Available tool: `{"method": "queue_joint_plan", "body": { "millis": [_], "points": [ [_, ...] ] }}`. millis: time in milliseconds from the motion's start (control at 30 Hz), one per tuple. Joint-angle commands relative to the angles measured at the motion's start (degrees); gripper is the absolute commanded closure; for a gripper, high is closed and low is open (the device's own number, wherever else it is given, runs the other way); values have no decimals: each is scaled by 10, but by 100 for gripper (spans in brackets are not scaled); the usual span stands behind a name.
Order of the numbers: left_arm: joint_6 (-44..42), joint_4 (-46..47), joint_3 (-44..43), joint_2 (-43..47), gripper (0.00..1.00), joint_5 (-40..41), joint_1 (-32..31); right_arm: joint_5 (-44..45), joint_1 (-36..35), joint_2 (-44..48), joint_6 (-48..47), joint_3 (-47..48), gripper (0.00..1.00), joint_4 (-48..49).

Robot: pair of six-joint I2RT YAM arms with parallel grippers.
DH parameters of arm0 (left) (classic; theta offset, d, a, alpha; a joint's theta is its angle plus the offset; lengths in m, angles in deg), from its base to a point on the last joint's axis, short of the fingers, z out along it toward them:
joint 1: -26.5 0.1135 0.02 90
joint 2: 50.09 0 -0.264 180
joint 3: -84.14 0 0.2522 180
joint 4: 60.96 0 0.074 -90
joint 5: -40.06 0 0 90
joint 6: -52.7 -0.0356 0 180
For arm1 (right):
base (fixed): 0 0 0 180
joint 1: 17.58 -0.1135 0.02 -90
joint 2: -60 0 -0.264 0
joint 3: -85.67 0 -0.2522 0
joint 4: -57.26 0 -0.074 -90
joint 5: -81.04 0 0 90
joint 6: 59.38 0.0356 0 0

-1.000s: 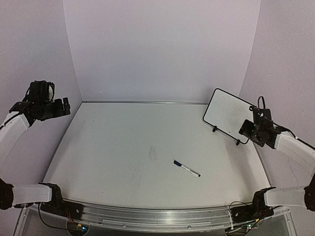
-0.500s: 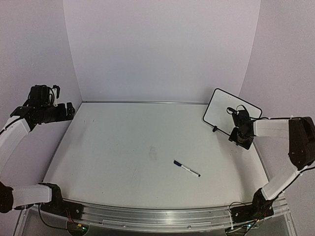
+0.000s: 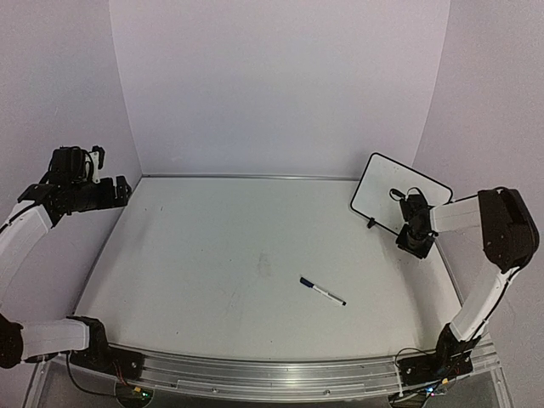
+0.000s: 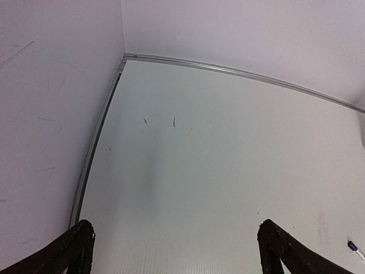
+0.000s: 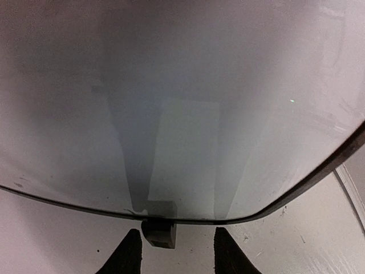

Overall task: Write a sentence on the whiteboard
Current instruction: Pick up the whiteboard stand from the corner of the board, then move the whiteboard stand to the corner of the board.

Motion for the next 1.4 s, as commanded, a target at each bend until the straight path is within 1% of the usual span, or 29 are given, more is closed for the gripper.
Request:
{"method": "queue_joint_plan", "body": {
  "millis": [0, 200, 300, 667, 700, 733, 1000, 1233, 1367],
  "points": [
    [-2, 19, 5, 4, 0, -17, 2, 19, 4, -21, 3, 23, 62, 18],
    [-2, 19, 5, 0, 1, -26, 1, 24, 5, -33, 6, 32, 72, 24],
    [-2, 19, 5, -2, 0, -27, 1, 24, 6, -38, 6, 36, 79, 24],
    [-2, 16, 4, -7, 0, -29, 1, 25, 6, -37, 8, 36, 94, 24],
    [-2, 16, 3, -7, 0, -29, 1, 25, 7, -38, 8, 36, 98, 24],
    [-3, 16, 3, -8, 0, -29, 1, 25, 6, -38, 7, 37, 100, 24],
    [-3, 17, 4, -6, 0, -31, 1, 12, 4, -34, -11, 34, 100, 24],
    [-2, 18, 4, -9, 0, -33, 2, -18, -24, 14, -62, 10, 100, 48],
    [-1, 19, 4, -11, 0, -35, 1, -33, -43, 19, -82, 13, 100, 51]
  ]
}}
